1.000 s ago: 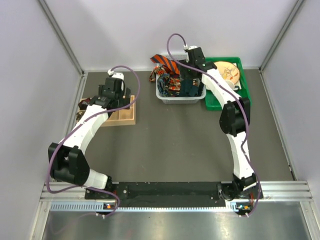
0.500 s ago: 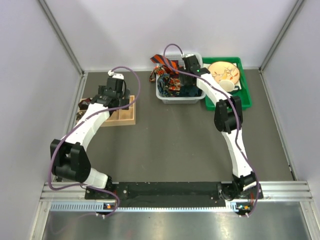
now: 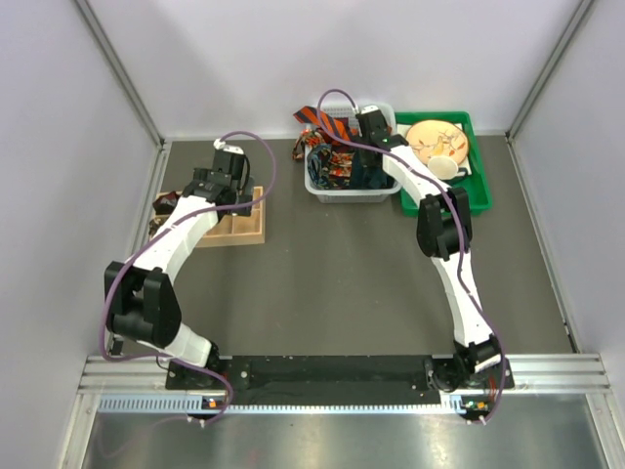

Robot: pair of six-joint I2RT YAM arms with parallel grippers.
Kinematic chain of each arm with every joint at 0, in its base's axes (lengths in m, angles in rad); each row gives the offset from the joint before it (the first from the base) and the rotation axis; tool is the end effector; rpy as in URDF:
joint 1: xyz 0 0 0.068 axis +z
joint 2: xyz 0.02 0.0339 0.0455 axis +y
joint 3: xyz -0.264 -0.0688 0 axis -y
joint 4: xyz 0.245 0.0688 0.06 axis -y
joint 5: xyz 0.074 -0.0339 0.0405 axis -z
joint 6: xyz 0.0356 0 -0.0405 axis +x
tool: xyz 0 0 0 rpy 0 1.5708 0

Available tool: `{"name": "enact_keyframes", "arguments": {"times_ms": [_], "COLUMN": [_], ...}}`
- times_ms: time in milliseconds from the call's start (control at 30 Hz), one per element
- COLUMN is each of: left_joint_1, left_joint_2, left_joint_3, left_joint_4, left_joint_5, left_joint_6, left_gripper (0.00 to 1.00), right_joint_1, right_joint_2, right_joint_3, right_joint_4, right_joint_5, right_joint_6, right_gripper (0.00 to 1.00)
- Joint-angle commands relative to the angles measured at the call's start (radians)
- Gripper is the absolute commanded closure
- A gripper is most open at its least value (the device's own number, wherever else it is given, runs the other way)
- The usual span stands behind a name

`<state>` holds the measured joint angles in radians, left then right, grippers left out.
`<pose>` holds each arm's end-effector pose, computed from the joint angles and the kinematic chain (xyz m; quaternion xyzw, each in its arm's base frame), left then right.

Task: Roll the ties
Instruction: Pick up the tie from the bin.

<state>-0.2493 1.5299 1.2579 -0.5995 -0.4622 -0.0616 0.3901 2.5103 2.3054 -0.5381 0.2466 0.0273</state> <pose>0.3232 -0.0659 0.2882 0.0076 0.9178 0.1610 0.3628 0.5260 0.2069 0.2048 -0.1153 0.9026 -0.0275 0.4138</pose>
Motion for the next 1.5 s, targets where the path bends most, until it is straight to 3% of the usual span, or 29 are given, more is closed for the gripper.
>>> {"name": "enact_keyframes", "arguments": {"times_ms": [0, 1067, 1267, 1467], "left_joint_1": [0.002, 0.002, 0.002, 0.002], "left_joint_2": [-0.01, -0.189, -0.2, -0.253], "left_joint_3": [0.044, 0.078, 0.118, 0.112], "left_joint_4": [0.007, 0.112, 0.142, 0.214], "left_joint_5": [-0.012, 0.241, 0.348, 0.521], "left_joint_6": [-0.003, 0.08, 0.091, 0.114], "left_gripper": [0.01, 0.01, 0.01, 0.01], "right_joint_1": [0.012, 0.012, 0.012, 0.012], "right_joint_2": [-0.016, -0.6, -0.797, -1.119], "right_joint_3": [0.052, 0.046, 0.032, -0.179], "right_joint_4": [0.038, 0.007, -0.025, 0.013], "right_joint_5": [0.03, -0.242, -0.224, -0.216], "right_joint_6": [-0.017, -0.063, -0.078, -0.212], "right_gripper": [1.0, 1.0, 1.0, 1.0]}}
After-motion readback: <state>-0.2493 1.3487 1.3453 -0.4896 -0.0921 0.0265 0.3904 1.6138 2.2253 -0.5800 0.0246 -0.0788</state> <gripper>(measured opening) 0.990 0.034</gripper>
